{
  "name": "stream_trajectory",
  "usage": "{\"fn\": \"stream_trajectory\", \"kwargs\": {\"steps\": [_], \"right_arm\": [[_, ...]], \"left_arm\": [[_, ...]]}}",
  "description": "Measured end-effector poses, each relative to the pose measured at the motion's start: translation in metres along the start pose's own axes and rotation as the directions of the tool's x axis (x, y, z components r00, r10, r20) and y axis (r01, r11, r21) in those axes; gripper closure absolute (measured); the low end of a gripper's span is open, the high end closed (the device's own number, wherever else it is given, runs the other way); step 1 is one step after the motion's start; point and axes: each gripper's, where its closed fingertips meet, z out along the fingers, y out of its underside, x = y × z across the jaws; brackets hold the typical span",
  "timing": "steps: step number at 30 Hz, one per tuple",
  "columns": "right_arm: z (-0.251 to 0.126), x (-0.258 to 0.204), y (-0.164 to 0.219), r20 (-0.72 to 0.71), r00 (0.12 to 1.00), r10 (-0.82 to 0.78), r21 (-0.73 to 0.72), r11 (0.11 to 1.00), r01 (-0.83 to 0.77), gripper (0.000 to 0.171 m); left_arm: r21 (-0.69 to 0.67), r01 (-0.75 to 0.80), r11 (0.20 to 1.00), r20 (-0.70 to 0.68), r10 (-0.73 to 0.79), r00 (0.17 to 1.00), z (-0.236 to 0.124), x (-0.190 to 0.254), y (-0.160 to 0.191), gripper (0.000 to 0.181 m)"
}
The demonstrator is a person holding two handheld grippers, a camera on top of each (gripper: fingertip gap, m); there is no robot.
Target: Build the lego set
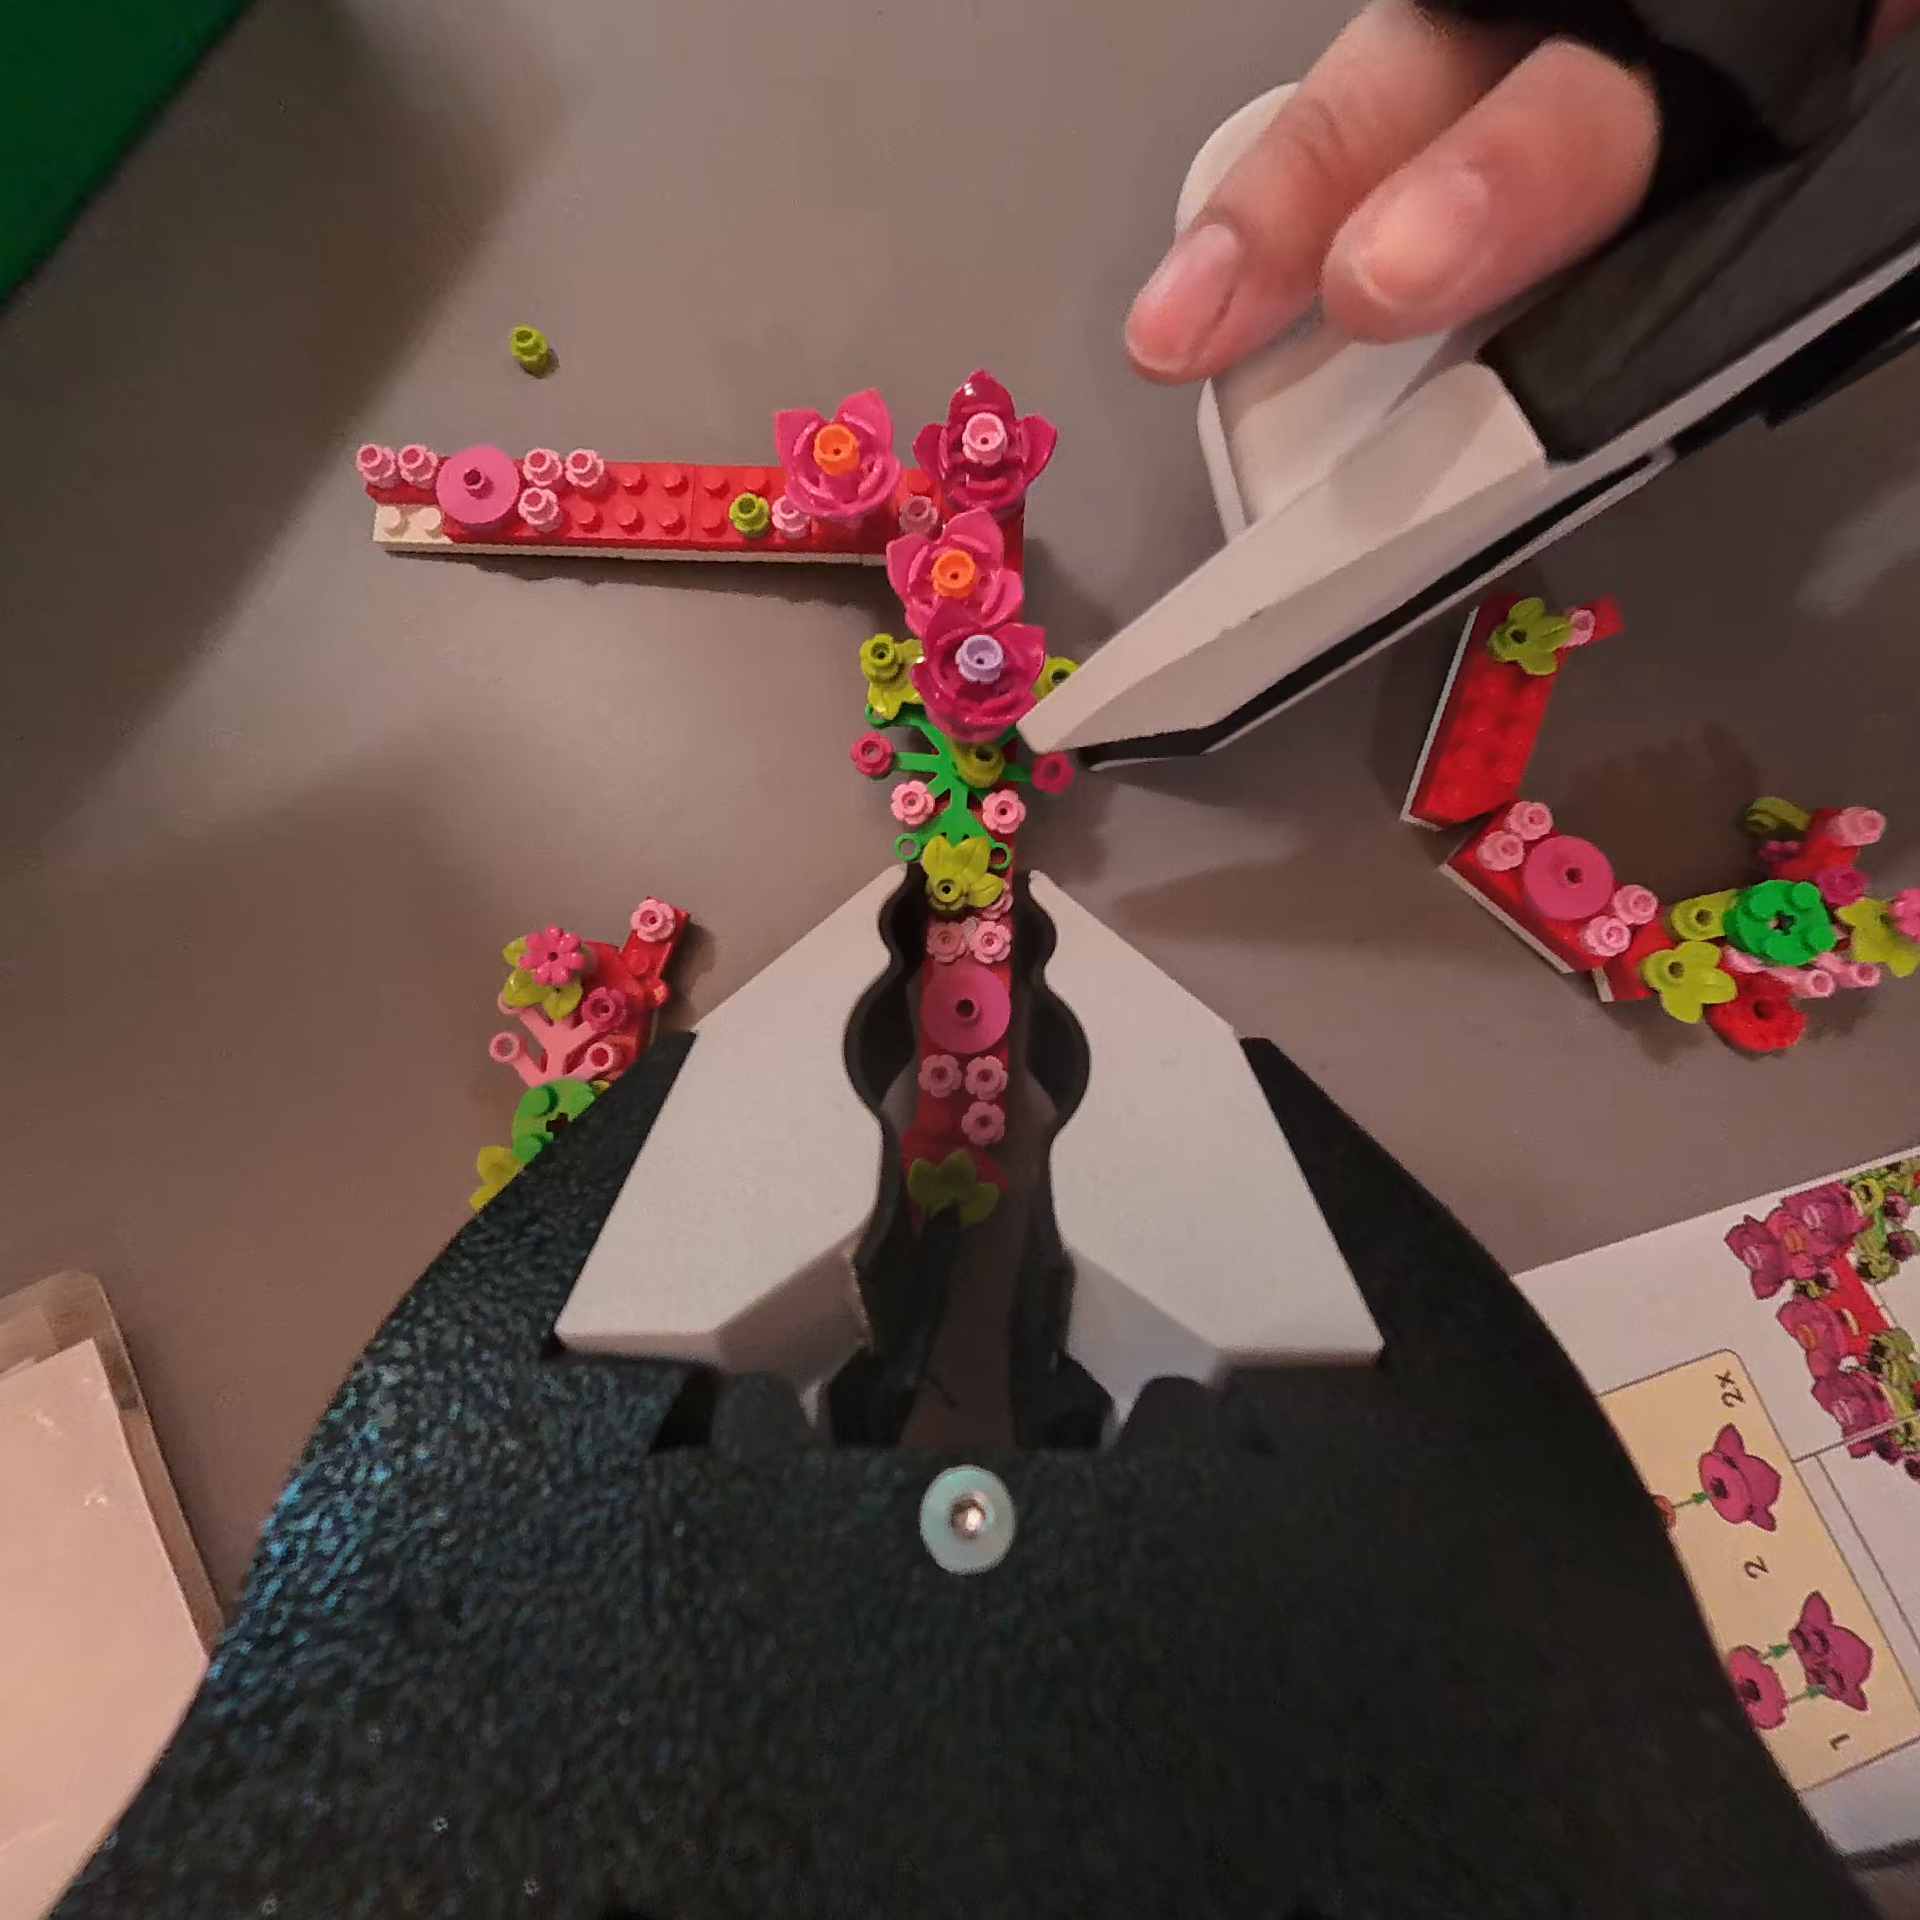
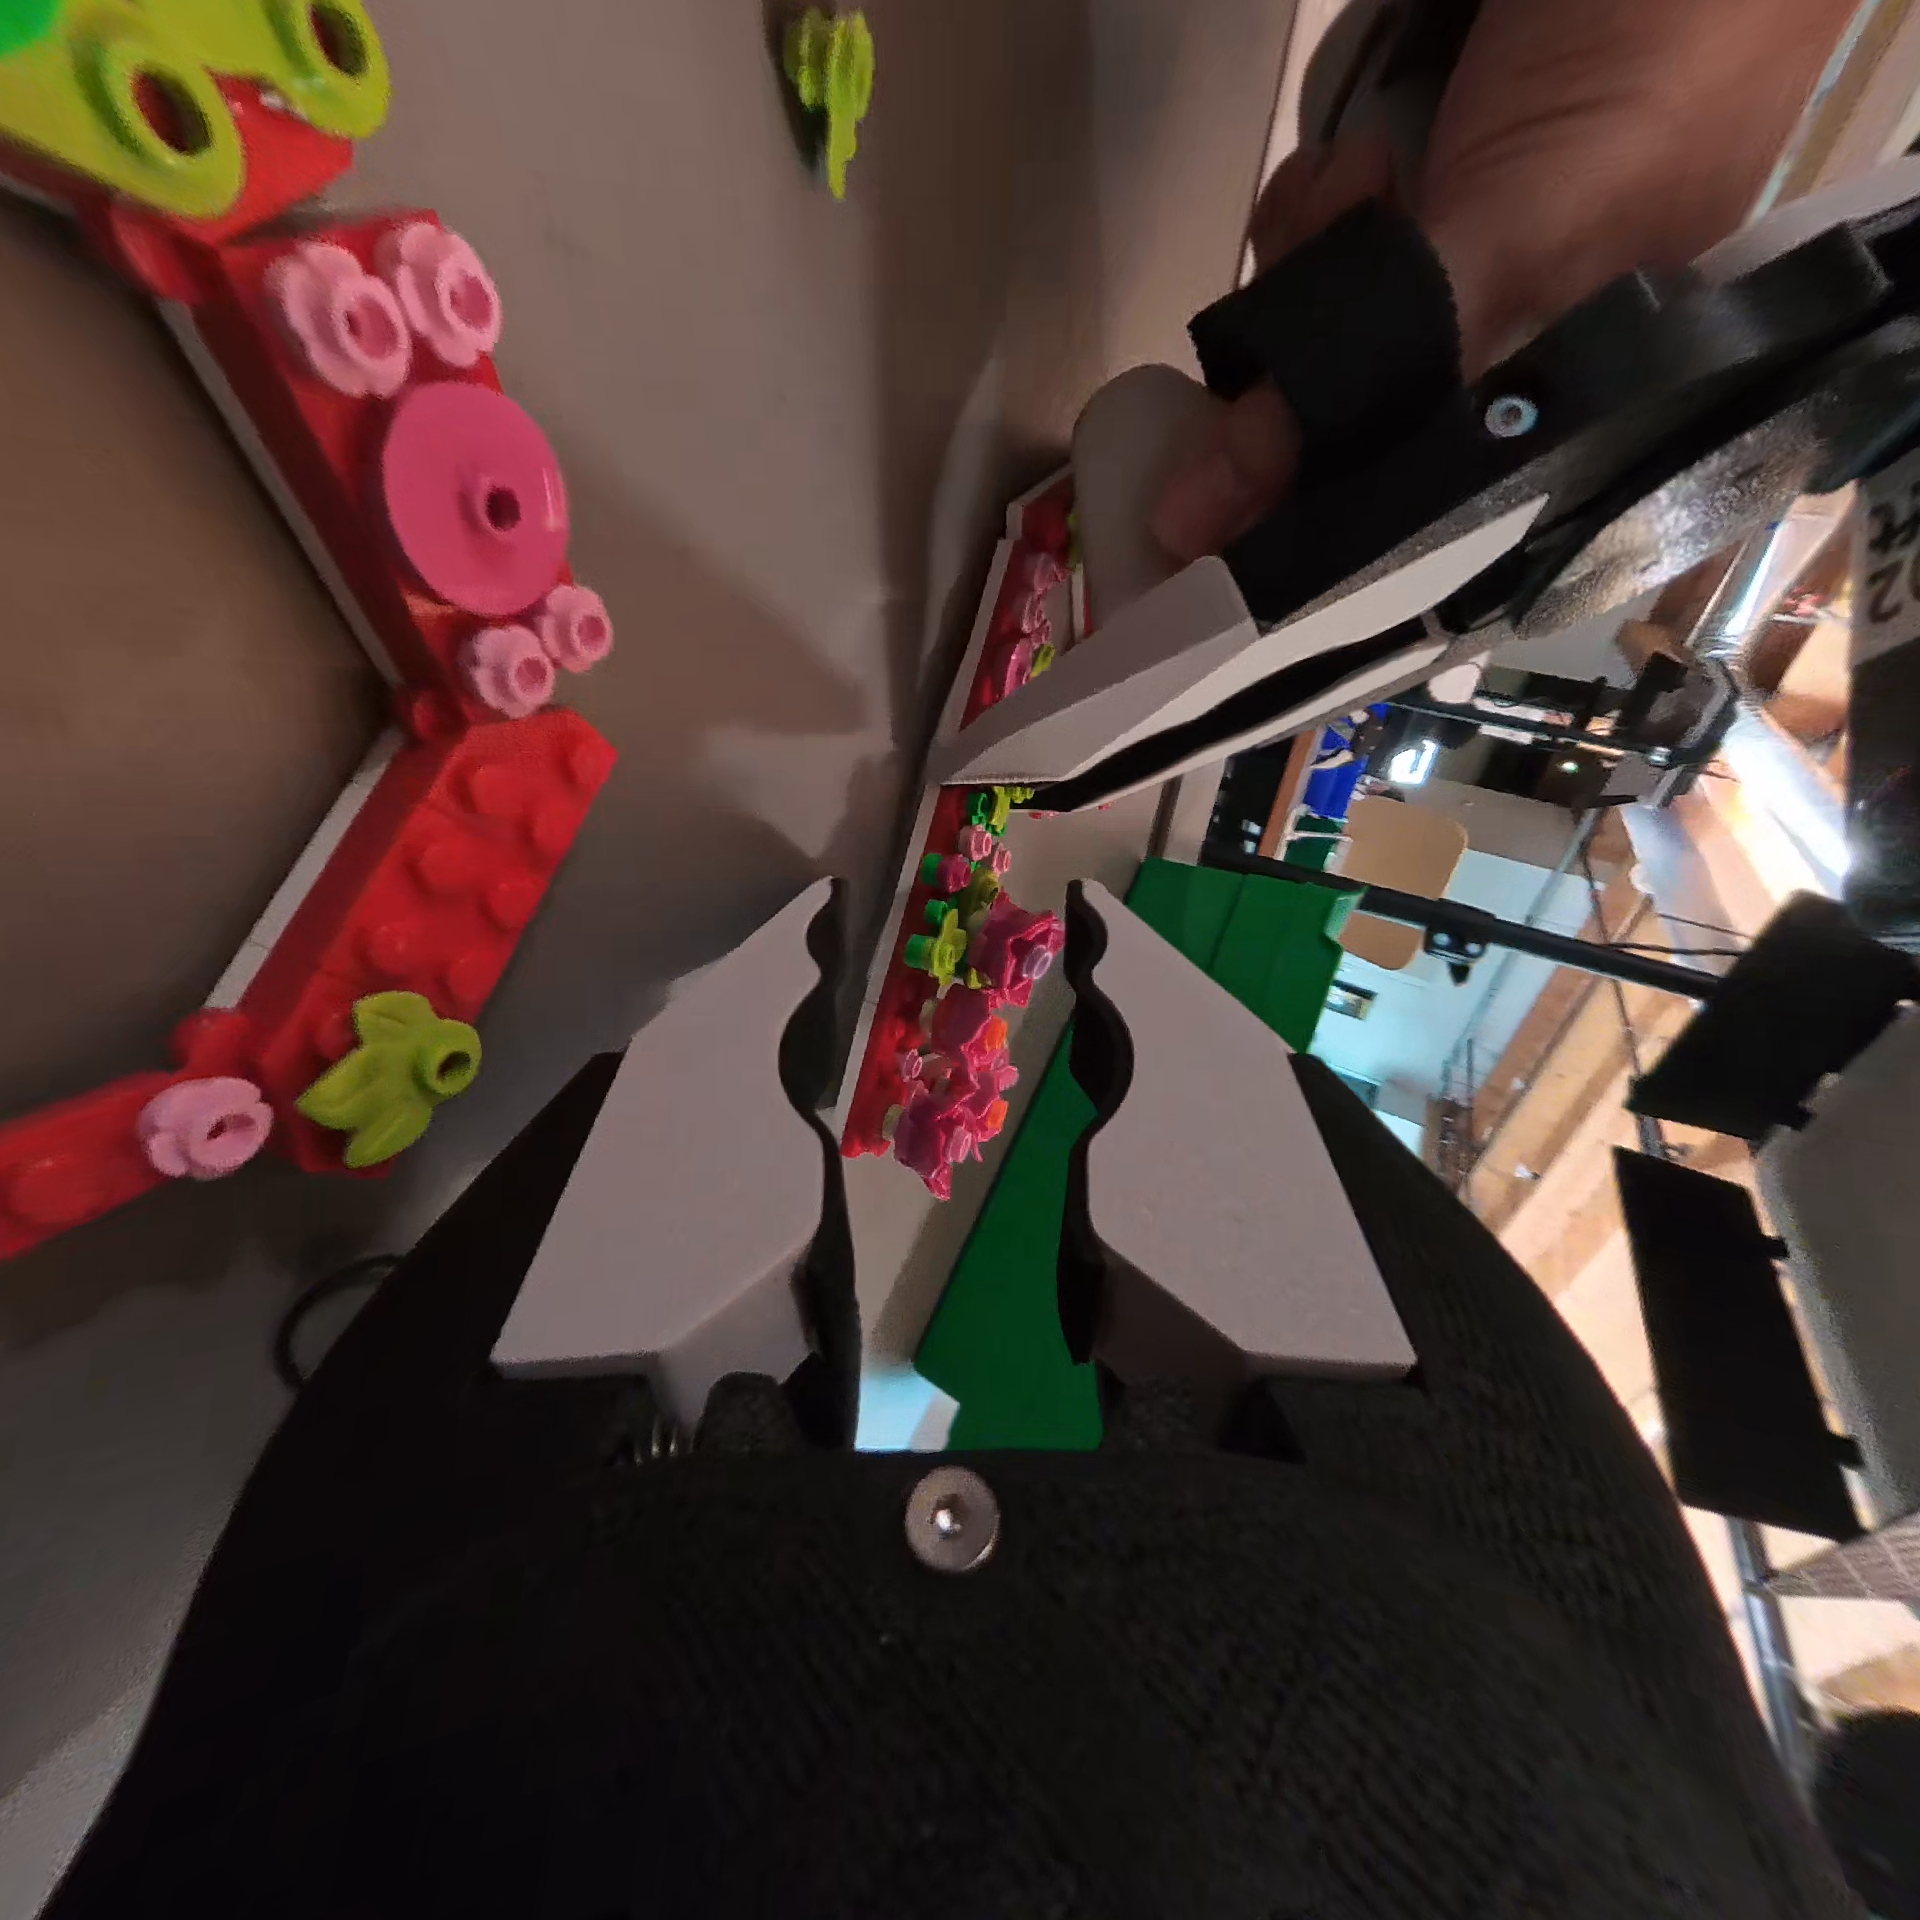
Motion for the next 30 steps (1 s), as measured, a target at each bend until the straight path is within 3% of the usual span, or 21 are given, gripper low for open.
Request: {"fn": "stream_trajectory", "kwargs": {"steps": [1, 19, 30], "right_arm": [[0.001, 0.0, 0.0, -0.007, 1.0, -0.014, -0.011, 1.0, 0.014, 0.133], [0.016, 0.002, 0.013, -0.064, 0.996, -0.063, -0.141, 0.989, 0.054, 0.144], [0.02, 0.002, 0.015, -0.107, 0.993, 0.051, -0.142, 0.988, -0.066, 0.15]], "left_arm": [[0.003, 0.004, 1.0, -0.001, -0.004, 1.0, 0.0, 0.0, 0.0, 0.167], [0.035, 0.036, 0.999, -0.005, -0.036, 0.999, -0.003, -0.002, -0.006, 0.167], [0.028, 0.036, 0.999, -0.002, -0.036, 0.999, 0.0, -0.002, -0.006, 0.167]]}}
